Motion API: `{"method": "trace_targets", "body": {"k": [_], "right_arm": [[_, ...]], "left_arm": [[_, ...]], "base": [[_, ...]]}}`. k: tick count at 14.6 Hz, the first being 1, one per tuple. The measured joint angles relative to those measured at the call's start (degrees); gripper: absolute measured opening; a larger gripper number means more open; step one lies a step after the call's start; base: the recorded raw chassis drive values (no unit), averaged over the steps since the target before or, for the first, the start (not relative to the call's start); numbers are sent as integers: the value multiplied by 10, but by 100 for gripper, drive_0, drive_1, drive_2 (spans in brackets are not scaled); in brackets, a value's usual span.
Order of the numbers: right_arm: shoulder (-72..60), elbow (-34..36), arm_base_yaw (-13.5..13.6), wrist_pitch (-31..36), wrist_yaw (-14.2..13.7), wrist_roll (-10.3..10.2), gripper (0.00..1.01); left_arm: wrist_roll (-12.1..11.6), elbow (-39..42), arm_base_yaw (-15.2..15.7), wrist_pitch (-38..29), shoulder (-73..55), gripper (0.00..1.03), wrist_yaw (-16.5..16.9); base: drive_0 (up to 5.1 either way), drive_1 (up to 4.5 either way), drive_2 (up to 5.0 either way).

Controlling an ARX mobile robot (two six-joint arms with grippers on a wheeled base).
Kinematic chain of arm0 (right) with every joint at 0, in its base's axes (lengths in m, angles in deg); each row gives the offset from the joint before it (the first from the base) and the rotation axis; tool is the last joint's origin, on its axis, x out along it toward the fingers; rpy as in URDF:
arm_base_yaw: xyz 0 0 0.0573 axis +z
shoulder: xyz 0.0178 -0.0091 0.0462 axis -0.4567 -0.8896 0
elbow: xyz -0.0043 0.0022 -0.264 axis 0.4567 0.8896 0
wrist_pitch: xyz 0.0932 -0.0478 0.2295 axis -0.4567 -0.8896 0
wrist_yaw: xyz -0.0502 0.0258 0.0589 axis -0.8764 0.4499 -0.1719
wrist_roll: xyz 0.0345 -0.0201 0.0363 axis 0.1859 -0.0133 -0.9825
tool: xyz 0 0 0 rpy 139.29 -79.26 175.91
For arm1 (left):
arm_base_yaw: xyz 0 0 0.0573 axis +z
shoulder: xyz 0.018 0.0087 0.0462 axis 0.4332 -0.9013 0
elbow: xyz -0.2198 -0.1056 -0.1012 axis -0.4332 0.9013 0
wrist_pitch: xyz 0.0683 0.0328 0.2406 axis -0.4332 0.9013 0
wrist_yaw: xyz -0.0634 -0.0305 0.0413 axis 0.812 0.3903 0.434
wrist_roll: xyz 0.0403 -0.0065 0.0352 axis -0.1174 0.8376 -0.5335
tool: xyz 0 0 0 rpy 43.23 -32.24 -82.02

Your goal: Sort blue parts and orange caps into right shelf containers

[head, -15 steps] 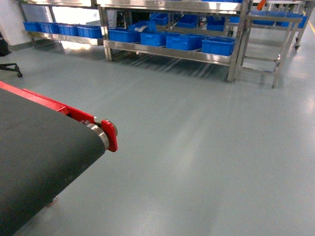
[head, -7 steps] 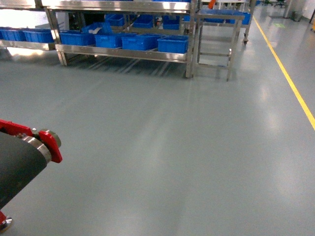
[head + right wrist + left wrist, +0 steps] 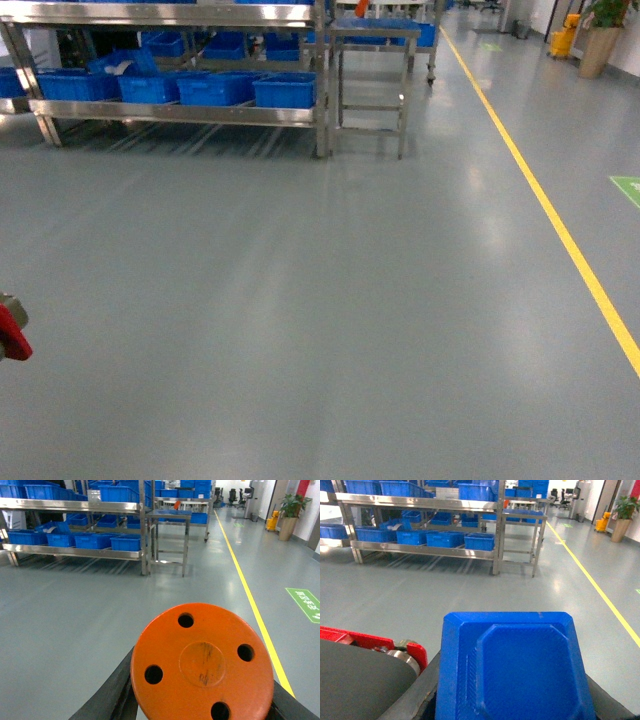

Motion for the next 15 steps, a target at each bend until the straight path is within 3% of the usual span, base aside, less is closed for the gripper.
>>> {"method": "trace_targets", "body": {"k": [6, 15], "right_arm": [[0, 0, 0, 0, 0, 0, 45], [0, 0, 0, 0, 0, 0, 45]], "left_arm": [[0, 0, 0, 0, 0, 44, 0], [0, 0, 0, 0, 0, 44, 0]], "base": [[-166, -166, -166], [-32, 371, -435]]}}
